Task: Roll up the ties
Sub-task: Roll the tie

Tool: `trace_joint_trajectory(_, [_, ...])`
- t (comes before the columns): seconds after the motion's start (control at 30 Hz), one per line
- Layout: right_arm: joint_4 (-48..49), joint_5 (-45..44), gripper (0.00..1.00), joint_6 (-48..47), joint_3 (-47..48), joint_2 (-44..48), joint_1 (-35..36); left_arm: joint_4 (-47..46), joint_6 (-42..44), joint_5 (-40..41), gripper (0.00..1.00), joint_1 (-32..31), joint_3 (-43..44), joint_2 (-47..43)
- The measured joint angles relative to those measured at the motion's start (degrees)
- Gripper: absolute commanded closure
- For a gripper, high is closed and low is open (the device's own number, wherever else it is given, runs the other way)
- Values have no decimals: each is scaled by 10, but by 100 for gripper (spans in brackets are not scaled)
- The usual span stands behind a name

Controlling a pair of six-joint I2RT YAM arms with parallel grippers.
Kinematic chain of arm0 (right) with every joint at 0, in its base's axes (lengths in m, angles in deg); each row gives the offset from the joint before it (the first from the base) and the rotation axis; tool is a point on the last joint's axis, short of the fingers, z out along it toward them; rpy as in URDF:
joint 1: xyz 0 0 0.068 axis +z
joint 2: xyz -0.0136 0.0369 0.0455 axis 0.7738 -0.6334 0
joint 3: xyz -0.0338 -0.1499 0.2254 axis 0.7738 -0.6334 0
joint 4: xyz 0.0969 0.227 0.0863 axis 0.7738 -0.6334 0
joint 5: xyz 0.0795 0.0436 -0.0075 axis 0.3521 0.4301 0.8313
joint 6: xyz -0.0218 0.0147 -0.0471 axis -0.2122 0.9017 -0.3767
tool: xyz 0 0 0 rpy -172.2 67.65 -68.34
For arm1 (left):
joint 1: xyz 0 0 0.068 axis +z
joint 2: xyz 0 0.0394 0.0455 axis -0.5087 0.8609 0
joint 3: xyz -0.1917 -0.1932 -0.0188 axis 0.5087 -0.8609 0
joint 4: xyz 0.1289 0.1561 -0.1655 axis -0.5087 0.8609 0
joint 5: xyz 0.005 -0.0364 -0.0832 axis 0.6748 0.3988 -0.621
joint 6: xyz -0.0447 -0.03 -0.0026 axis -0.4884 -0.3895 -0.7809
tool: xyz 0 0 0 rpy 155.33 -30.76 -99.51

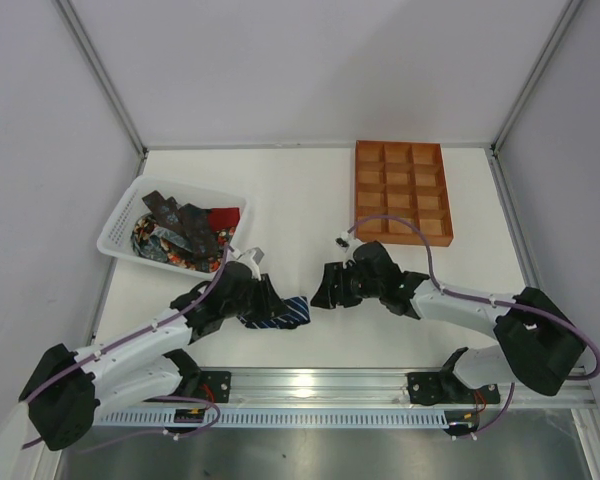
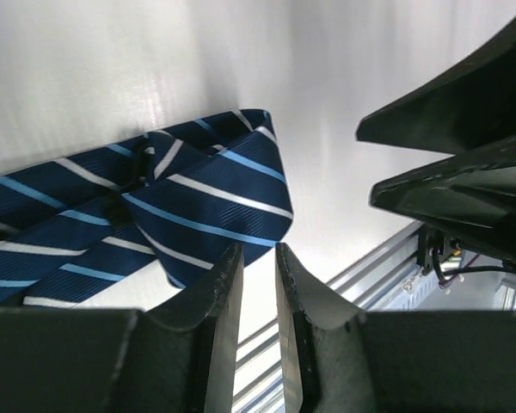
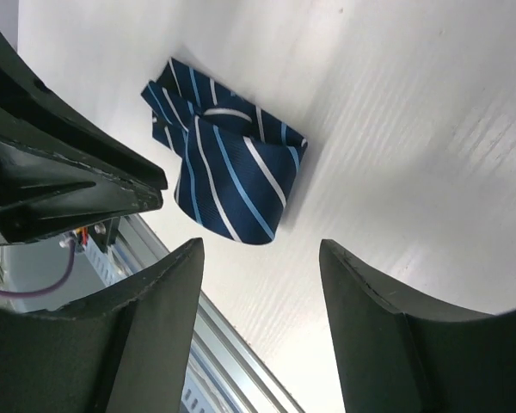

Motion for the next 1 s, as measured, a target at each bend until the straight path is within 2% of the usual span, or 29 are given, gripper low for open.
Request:
trace_joint_trajectory(0.2, [39, 37, 39, -4, -19, -23, -18, -30, 0, -34, 73, -5, 5, 24])
trace_joint_trajectory(0.37, [94, 76, 39, 9, -29, -78, -38, -54, 0, -55, 73, -11, 5, 40])
trace_joint_trajectory(1.0, [238, 178, 38, 59, -30, -190, -38, -64, 0, -42, 72, -16, -32, 45])
